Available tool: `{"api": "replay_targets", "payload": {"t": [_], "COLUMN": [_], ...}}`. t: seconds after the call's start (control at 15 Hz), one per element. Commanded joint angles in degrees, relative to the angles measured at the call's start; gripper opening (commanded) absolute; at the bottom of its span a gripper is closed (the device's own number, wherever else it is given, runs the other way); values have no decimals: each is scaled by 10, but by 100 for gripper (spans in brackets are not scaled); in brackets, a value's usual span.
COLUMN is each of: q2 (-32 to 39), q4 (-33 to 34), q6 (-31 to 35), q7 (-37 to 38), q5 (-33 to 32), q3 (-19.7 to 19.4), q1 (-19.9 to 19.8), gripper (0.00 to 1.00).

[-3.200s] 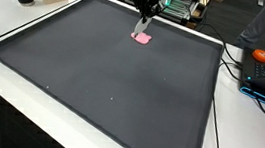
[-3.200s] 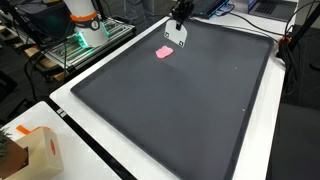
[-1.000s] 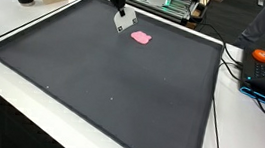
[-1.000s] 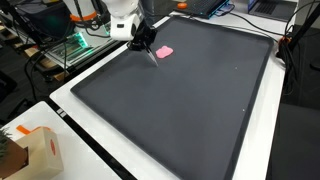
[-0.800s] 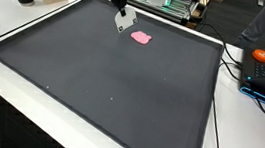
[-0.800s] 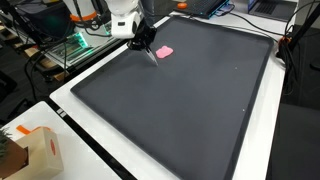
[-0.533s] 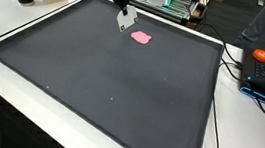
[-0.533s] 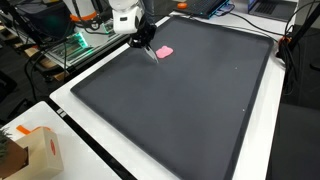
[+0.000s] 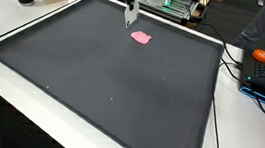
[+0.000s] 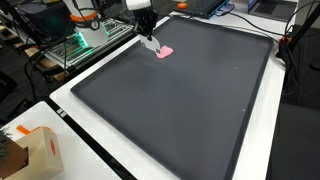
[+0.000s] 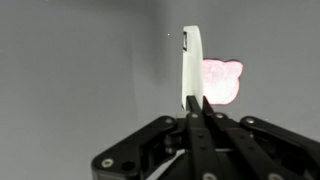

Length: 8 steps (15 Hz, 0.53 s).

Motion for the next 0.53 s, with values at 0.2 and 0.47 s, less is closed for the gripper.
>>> {"api": "replay_targets", "payload": {"t": [0.2,0.47], "q2": [-120,-169], "q4": [-24,-6], "q6": [-24,-59], "q7": [76,105], "q5": [-119,-178], "q3": [57,97], "q1": [43,67], "gripper": [1,1]}}
